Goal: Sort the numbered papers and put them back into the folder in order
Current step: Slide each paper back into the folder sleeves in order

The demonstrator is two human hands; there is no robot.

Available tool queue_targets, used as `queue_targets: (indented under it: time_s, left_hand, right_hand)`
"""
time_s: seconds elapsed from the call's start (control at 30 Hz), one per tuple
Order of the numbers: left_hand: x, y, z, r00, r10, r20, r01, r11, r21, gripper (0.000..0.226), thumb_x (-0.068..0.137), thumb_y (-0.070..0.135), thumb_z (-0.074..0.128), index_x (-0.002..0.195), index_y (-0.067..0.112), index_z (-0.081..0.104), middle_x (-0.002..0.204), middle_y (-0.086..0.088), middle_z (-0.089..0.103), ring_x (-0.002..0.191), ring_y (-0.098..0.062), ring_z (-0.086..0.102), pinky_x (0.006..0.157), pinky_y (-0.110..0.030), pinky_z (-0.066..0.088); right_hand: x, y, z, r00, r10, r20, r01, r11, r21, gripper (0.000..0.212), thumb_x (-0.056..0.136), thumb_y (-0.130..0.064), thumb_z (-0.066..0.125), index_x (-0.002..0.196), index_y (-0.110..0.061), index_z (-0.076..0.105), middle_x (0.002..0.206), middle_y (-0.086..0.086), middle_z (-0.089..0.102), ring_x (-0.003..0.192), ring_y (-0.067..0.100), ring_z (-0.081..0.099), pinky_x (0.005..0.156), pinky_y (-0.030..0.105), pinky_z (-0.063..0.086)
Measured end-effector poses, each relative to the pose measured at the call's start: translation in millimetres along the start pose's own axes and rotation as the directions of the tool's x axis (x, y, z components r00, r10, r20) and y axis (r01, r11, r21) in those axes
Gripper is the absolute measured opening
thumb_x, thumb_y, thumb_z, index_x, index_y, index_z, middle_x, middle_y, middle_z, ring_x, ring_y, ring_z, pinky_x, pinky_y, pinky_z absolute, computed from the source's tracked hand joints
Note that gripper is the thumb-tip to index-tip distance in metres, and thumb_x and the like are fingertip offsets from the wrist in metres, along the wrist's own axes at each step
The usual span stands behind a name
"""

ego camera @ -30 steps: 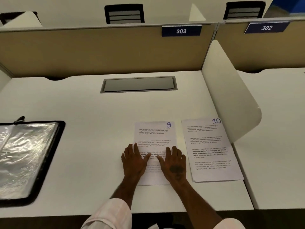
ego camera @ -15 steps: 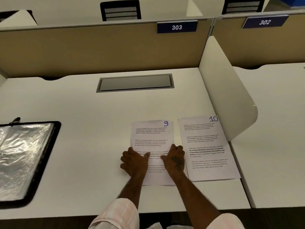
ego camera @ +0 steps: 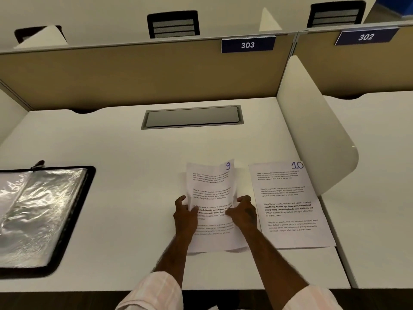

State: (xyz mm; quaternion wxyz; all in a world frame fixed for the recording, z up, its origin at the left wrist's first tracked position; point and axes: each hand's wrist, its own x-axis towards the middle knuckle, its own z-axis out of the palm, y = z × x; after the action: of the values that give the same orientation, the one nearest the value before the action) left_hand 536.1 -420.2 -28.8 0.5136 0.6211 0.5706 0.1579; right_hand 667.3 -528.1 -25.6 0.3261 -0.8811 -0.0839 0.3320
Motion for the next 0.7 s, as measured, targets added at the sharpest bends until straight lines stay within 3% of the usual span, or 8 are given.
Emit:
queue_targets:
  time_s: [0.13, 0.23, 0.3, 0.37, 0.43, 0.5, 0.7]
  left_hand:
    - [6, -4, -20, 1.0, -0.021, 0.014, 0.022, 0.998, -0.066, 0.049, 0.088, 0.014, 0.071, 0.132, 0.017, 0.05, 0.112, -0.011, 0.065, 0.093, -0.024, 0.065, 0.085, -0.038, 0.056]
    - [12, -9, -42, 1.0, 0.002, -0.014, -0.004, 0.996, -0.094, 0.045, 0.085, 0.015, 0.075, 0.126, 0.015, 0.057, 0.109, -0.009, 0.068, 0.091, -0.025, 0.068, 0.08, -0.035, 0.057]
    - [16, -12, -57, 0.999, 0.007, -0.047, -0.013, 0.993, -0.118, 0.038, 0.085, 0.016, 0.075, 0.12, 0.015, 0.059, 0.106, -0.007, 0.068, 0.089, -0.023, 0.068, 0.077, -0.033, 0.055]
    - [22, -16, -74, 0.998, 0.011, -0.062, -0.02, 0.99, -0.138, 0.027, 0.089, 0.019, 0.072, 0.113, 0.016, 0.06, 0.106, -0.006, 0.068, 0.088, -0.022, 0.067, 0.077, -0.033, 0.055]
    - [30, -17, -91, 0.998, 0.027, -0.064, -0.035, 0.991, -0.128, 0.023, 0.093, 0.024, 0.066, 0.112, 0.013, 0.061, 0.107, -0.006, 0.068, 0.089, -0.02, 0.065, 0.077, -0.031, 0.052]
    - [39, -19, -111, 0.996, 0.051, -0.075, -0.059, 0.992, -0.113, 0.025, 0.096, 0.024, 0.062, 0.115, 0.007, 0.063, 0.102, -0.003, 0.067, 0.089, -0.018, 0.062, 0.075, -0.026, 0.046]
    - [76, -41, -187, 0.996, 0.084, 0.0, -0.084, 0.993, -0.088, 0.023, 0.095, 0.025, 0.062, 0.111, 0.01, 0.067, 0.096, -0.002, 0.069, 0.088, -0.018, 0.065, 0.074, -0.026, 0.047]
  right_hand:
    - [-6, -8, -1, 1.0, -0.023, 0.001, 0.022, 0.98, 0.196, 0.067, 0.083, -0.029, 0.075, 0.138, -0.011, 0.042, 0.135, 0.014, 0.052, 0.119, 0.03, 0.054, 0.095, 0.036, 0.046]
    - [-12, -15, 7, 0.999, -0.035, -0.024, 0.039, 0.985, 0.168, 0.056, 0.092, -0.039, 0.062, 0.137, -0.008, 0.047, 0.136, 0.013, 0.051, 0.121, 0.029, 0.051, 0.099, 0.036, 0.043]
    - [-15, -19, 14, 0.997, -0.064, -0.041, 0.069, 0.99, 0.123, 0.049, 0.094, -0.039, 0.058, 0.13, -0.005, 0.054, 0.13, 0.012, 0.056, 0.115, 0.028, 0.055, 0.094, 0.034, 0.044]
    - [-19, -25, 26, 0.994, -0.093, -0.051, 0.099, 0.988, 0.119, 0.035, 0.094, -0.04, 0.059, 0.107, -0.008, 0.06, 0.112, 0.011, 0.061, 0.098, 0.024, 0.059, 0.081, 0.033, 0.046]
    - [-26, -33, 39, 0.992, -0.111, -0.056, 0.117, 0.984, 0.131, 0.029, 0.093, -0.039, 0.06, 0.081, -0.015, 0.05, 0.092, 0.005, 0.059, 0.08, 0.019, 0.056, 0.067, 0.026, 0.042]
    - [-36, -43, 53, 0.989, -0.123, -0.077, 0.134, 0.977, 0.166, 0.034, 0.093, -0.035, 0.062, 0.07, -0.014, 0.047, 0.081, 0.004, 0.06, 0.071, 0.019, 0.056, 0.059, 0.025, 0.042]
    - [-77, -78, 110, 0.987, -0.142, -0.072, 0.155, 0.961, 0.229, 0.017, 0.093, -0.028, 0.062, 0.085, -0.013, 0.06, 0.086, -0.002, 0.064, 0.072, 0.006, 0.058, 0.055, 0.016, 0.039]
